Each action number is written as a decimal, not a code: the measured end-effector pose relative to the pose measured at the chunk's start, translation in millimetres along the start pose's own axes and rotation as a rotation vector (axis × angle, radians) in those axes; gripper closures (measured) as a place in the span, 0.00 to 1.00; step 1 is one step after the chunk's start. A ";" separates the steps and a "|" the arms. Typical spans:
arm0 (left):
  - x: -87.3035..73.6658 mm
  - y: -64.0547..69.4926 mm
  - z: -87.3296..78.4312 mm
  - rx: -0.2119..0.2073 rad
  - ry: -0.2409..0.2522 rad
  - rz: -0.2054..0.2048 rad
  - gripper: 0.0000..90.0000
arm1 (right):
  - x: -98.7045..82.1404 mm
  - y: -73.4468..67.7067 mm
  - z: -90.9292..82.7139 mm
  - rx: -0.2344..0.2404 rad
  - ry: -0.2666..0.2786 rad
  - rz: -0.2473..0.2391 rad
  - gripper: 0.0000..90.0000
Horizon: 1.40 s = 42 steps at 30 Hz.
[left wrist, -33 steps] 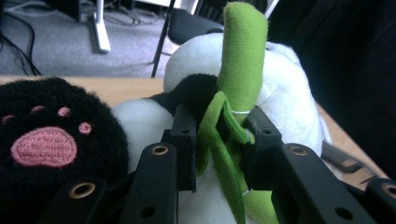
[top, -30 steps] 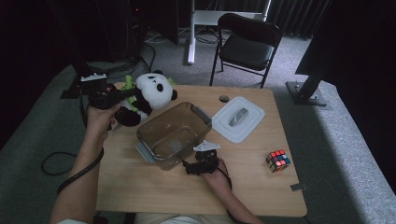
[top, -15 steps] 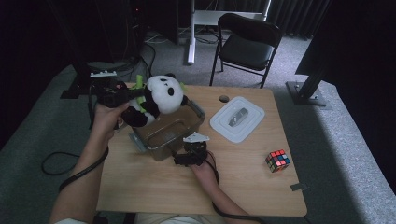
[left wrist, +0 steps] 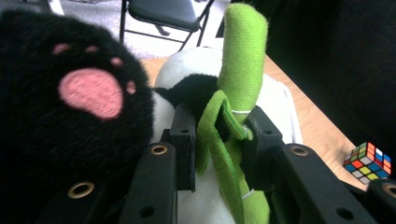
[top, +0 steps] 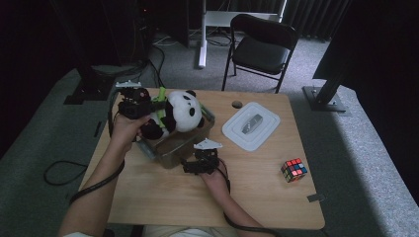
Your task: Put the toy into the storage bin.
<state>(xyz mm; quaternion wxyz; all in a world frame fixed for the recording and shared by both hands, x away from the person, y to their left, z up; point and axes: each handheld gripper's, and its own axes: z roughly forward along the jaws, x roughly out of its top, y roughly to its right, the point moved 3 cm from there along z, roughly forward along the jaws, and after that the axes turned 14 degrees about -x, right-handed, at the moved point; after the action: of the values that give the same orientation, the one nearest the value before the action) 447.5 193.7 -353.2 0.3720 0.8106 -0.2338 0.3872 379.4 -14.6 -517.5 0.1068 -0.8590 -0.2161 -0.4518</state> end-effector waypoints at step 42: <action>-41.6 1.9 18.9 -0.053 -0.171 0.046 0.56 | 3.2 7.3 -4.7 0.021 0.028 -0.013 0.13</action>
<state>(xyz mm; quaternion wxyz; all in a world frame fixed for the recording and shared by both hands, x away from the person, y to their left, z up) 430.2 181.5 -393.8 0.3631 0.8250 -0.2934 0.3184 381.0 -22.0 -512.1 0.1160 -0.8499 -0.2250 -0.4621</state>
